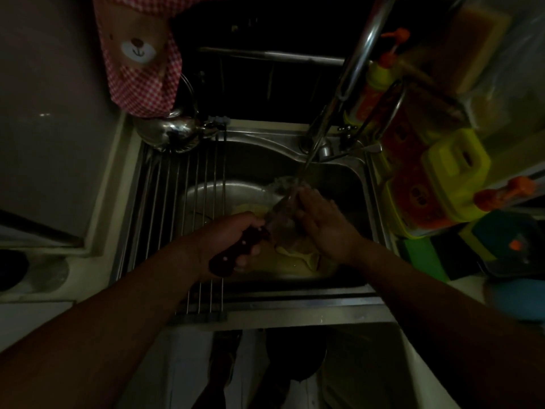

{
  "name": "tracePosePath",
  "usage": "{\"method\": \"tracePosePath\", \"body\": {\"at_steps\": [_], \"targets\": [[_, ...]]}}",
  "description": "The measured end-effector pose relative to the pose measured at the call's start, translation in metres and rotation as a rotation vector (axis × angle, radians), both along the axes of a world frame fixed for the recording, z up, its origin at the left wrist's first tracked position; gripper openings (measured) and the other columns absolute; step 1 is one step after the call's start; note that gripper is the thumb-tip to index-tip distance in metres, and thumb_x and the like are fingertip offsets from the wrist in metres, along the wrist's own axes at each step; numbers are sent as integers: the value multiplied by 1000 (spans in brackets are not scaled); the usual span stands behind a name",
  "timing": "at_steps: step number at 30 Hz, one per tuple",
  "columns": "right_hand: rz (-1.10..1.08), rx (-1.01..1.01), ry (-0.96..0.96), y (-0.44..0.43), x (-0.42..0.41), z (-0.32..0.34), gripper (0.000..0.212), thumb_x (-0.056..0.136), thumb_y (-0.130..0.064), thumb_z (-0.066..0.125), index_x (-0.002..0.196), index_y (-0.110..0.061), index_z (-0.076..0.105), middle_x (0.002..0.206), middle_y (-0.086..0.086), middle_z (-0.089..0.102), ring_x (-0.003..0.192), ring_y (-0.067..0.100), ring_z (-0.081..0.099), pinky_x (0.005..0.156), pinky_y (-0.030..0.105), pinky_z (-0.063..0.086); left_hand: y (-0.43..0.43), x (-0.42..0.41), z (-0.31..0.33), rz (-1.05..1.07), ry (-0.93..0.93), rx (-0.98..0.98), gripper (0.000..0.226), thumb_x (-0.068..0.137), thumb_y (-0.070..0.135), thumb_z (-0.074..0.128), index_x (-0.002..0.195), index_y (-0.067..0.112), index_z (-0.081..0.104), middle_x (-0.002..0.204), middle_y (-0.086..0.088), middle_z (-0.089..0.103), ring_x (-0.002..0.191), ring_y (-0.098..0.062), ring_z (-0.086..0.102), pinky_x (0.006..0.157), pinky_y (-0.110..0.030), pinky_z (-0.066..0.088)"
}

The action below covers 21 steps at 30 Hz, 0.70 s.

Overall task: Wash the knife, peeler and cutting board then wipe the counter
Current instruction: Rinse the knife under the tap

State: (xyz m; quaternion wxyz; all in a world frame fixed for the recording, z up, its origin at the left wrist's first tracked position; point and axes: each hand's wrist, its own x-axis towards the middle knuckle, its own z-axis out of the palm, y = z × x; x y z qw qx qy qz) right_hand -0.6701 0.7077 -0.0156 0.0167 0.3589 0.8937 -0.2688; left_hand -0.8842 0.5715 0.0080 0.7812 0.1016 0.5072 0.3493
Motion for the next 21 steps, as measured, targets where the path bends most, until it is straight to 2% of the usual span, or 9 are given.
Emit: {"method": "tracePosePath", "body": {"at_steps": [2, 5, 9, 11, 13, 15, 17, 19, 21], "targets": [[11, 25, -82, -3, -2, 3, 70, 107, -58, 18, 166, -21, 10, 174, 0, 3, 155, 6, -8, 129, 49, 5, 0, -2, 1, 10, -16, -2, 33, 102, 37, 45, 112, 9, 60, 60, -5, 52, 33, -14, 42, 36, -18, 35], [168, 78, 77, -37, -8, 6, 78, 103, -63, 13, 166, -17, 16, 174, 4, 8, 160, 17, 2, 130, 43, 0, 0, -11, -1, 85, -116, 53, 42, 101, 35, 43, 124, 2, 55, 59, -4, 51, 33, -12, 42, 35, -19, 36], [76, -4, 35, -28, 4, -1, 67, 106, -61, 16, 166, -32, 10, 174, -10, 4, 159, 4, -2, 130, 51, 1, -2, -13, 2, 106, -154, 84, 32, 97, 34, 44, 115, 8, 50, 58, -2, 50, 33, -10, 41, 36, -19, 33], [79, 36, 61, -30, 6, 1, 65, 107, -60, 18, 166, -33, 15, 174, -8, 11, 159, 5, 2, 130, 50, 3, -3, -10, 1, 117, -122, 76, 29, 102, 34, 40, 112, 9, 51, 58, -2, 51, 33, -11, 41, 36, -18, 34], [-6, 11, 180, -42, 4, 2, 58, 108, -57, 26, 161, -33, 33, 168, -7, 31, 157, 10, 20, 128, 45, 14, -3, -8, -1, 156, -99, 63, 28, 103, 35, 40, 101, 10, 54, 58, -2, 51, 33, -11, 41, 35, -18, 34], [-365, -133, 373, -52, -1, 7, 46, 107, -53, 41, 143, -29, 56, 145, -2, 58, 138, 18, 52, 115, 42, 41, -4, -3, 1, 186, -72, 64, 27, 103, 35, 41, 97, 12, 54, 58, -3, 50, 33, -12, 41, 36, -19, 34], [-743, -512, 491, -50, -8, 15, 36, 102, -49, 56, 122, -20, 66, 123, 5, 69, 117, 26, 67, 100, 43, 54, -2, 1, -1, 197, -24, 77, 27, 103, 36, 43, 101, 13, 57, 61, -3, 51, 35, -13, 42, 38, -19, 34], [-837, -912, 532, -48, -15, 14, 41, 99, -50, 61, 115, -14, 73, 114, 15, 75, 109, 30, 72, 97, 45, 56, -1, 4, -4, 198, 18, 69, 30, 102, 40, 46, 105, 14, 61, 64, -3, 53, 38, -14, 43, 40, -21, 34], [-780, -1016, 506, -50, -25, 13, 47, 96, -47, 67, 118, -6, 73, 112, 21, 76, 102, 30, 72, 89, 38, 55, 0, 8, -4, 193, 32, 67, 32, 102, 45, 49, 108, 16, 61, 66, -4, 54, 38, -15, 44, 40, -21, 34]]}}
